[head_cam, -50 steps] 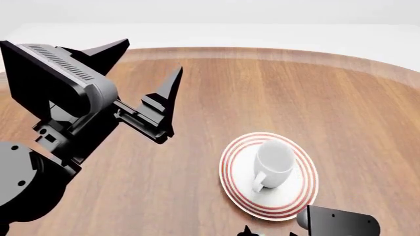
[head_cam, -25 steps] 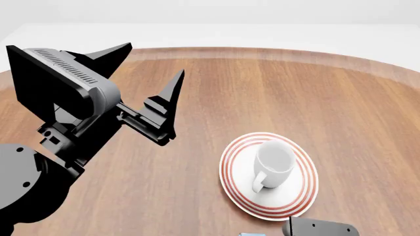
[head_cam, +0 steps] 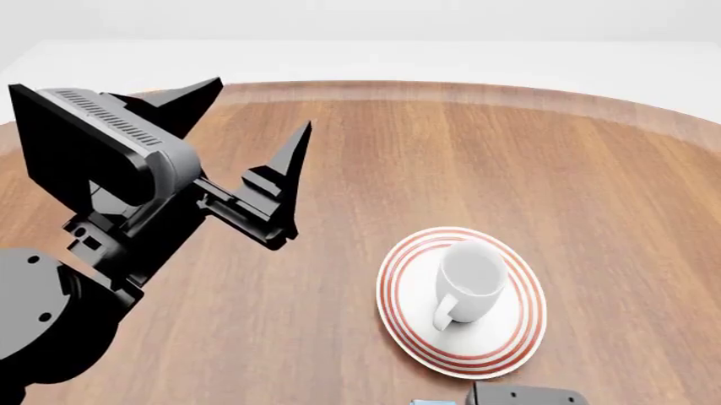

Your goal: Pick up the white mug and put it on the plate, and put the chocolate pudding to the right of the plate.

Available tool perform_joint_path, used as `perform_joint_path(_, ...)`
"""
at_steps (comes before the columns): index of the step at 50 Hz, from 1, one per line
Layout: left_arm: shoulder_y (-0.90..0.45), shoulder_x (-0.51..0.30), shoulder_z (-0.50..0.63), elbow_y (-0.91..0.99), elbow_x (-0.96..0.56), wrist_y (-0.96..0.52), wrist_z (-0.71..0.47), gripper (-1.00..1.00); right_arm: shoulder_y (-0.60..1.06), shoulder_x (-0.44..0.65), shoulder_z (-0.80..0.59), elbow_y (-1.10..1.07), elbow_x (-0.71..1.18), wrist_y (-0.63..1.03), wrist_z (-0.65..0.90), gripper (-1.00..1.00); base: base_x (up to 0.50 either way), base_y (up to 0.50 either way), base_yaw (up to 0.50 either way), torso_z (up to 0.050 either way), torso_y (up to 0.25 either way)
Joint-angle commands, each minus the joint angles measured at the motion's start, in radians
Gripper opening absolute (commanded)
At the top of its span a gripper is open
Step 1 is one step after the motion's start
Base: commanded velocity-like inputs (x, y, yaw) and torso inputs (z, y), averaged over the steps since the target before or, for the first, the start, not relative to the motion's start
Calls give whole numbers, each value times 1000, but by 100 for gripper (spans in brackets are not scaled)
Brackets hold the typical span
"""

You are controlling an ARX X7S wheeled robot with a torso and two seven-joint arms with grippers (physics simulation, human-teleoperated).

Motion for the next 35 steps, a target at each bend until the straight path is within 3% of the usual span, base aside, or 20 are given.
perform_joint_path(1, 9, 2, -1, -5, 3, 6, 2, 100, -17, -20, 17, 51, 1, 24, -20, 100, 0, 0, 0, 0, 0)
perform_joint_path(25, 24, -9, -8, -9, 1, 20, 5, 100, 4, -64, -21, 188, -34, 59, -89, 100, 0, 0, 0, 0, 0)
perform_joint_path(26, 25, -7, -7, -10, 2, 19, 5, 100, 4, -64, -22, 190, -38, 60, -90, -100, 0, 0, 0, 0, 0)
perform_joint_path(35, 24, -4, -8, -11, 3, 15, 4, 100, 14, -64, -29, 182, -58, 73, -89, -100, 1, 0, 0, 0, 0)
